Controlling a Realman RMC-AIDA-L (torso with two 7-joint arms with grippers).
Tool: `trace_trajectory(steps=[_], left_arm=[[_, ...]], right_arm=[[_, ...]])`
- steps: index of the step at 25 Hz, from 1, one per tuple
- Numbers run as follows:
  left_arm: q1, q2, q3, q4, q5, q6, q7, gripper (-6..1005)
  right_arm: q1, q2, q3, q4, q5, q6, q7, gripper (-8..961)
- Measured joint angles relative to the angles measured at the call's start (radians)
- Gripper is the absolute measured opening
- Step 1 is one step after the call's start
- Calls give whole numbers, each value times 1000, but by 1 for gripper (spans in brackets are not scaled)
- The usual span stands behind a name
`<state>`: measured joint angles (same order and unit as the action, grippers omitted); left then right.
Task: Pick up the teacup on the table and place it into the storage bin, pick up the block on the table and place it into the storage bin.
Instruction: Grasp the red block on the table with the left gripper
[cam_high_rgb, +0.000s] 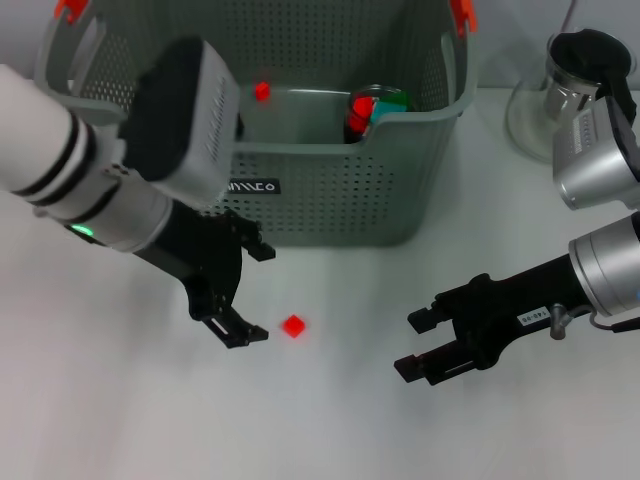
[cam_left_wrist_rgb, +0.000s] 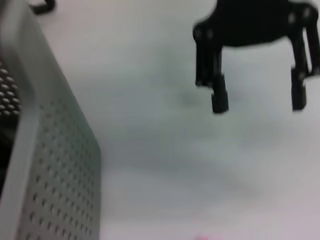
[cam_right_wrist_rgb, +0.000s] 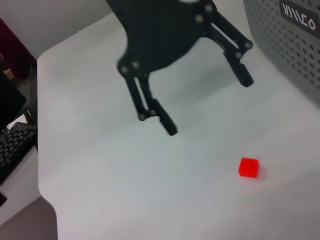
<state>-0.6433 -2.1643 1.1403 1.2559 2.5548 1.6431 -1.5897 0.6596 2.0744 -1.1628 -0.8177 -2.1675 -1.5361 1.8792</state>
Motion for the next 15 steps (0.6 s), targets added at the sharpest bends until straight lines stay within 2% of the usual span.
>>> trace_trajectory(steps=[5,10,15], left_arm=[[-27,-2,118,-50,59,-73,48,966],[-83,-1,216,-110,87,-101,61,965],[-136,-2,250,-167,111,-111,86,965]], right_arm=[[0,1,1,0,0,3,18,790],[6,2,7,0,1,4,38,790],[7,6,10,0,2,8,46,790]])
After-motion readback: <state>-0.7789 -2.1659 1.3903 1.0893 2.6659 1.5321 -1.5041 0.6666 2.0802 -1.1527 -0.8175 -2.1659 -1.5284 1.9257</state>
